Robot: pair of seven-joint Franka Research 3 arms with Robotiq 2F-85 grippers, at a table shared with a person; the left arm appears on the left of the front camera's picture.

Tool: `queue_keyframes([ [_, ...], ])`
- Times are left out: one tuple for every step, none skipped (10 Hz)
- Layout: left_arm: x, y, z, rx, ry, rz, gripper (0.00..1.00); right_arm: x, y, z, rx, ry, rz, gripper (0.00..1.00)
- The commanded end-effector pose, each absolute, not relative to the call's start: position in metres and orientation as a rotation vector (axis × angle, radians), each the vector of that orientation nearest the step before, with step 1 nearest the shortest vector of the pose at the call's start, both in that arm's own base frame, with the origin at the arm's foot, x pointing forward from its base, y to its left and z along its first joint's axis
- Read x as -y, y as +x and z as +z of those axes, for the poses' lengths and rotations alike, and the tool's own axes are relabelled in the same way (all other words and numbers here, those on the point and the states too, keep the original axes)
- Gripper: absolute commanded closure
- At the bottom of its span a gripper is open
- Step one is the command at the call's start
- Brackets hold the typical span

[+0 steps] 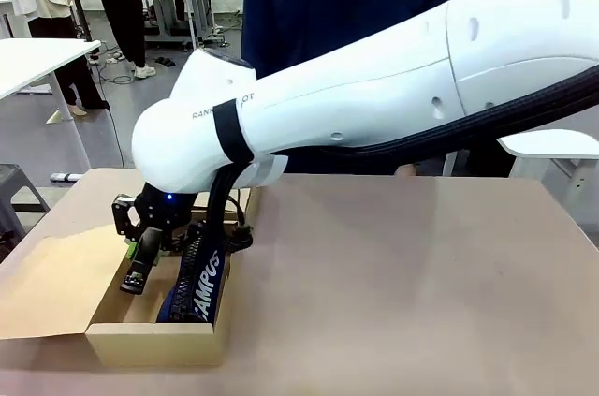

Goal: Place items inside the box.
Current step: Pick up a Pencil pouch or Stapler and place it inside the Mailer Box closest to the robot.

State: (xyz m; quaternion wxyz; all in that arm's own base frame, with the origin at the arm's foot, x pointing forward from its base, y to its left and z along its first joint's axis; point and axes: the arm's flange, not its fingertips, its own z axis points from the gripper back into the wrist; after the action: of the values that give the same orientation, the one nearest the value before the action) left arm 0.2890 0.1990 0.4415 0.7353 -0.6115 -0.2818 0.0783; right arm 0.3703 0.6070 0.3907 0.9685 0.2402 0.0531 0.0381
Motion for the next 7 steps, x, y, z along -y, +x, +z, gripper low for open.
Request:
queue_keyframes([
  [-0.1982, 0.288, 0.4426, 0.645, -1.356, 0.158, 0.0, -0.6179, 0.3739, 0.3998, -0.101, 0.464, 0.056, 0.63],
  [-0.1982, 0.288, 0.4426, 0.645, -1.356, 0.158, 0.0, -0.6174, 0.3741, 0.3993, -0.119, 0.459, 0.058, 0.57],
  [-0.1982, 0.288, 0.4426, 0.645, -1.356, 0.158, 0.0, -0.6168, 0.3748, 0.3981, -0.133, 0.446, 0.056, 0.08],
  [-0.1982, 0.288, 0.4426, 0.645, -1.356, 0.158, 0.0, -0.6152, 0.3753, 0.3975, -0.132, 0.445, 0.05, 0.01],
  [-0.1982, 0.288, 0.4426, 0.645, -1.356, 0.158, 0.0, -0.6135, 0.3752, 0.3974, -0.125, 0.45, 0.047, 0.0],
  [-0.1982, 0.288, 0.4426, 0.645, -1.356, 0.158, 0.0, -0.6138, 0.3747, 0.3976, -0.113, 0.452, 0.048, 0.0],
  [-0.1982, 0.288, 0.4426, 0.645, -1.356, 0.158, 0.0, -0.6122, 0.3746, 0.3988, -0.101, 0.452, 0.05, 0.0],
])
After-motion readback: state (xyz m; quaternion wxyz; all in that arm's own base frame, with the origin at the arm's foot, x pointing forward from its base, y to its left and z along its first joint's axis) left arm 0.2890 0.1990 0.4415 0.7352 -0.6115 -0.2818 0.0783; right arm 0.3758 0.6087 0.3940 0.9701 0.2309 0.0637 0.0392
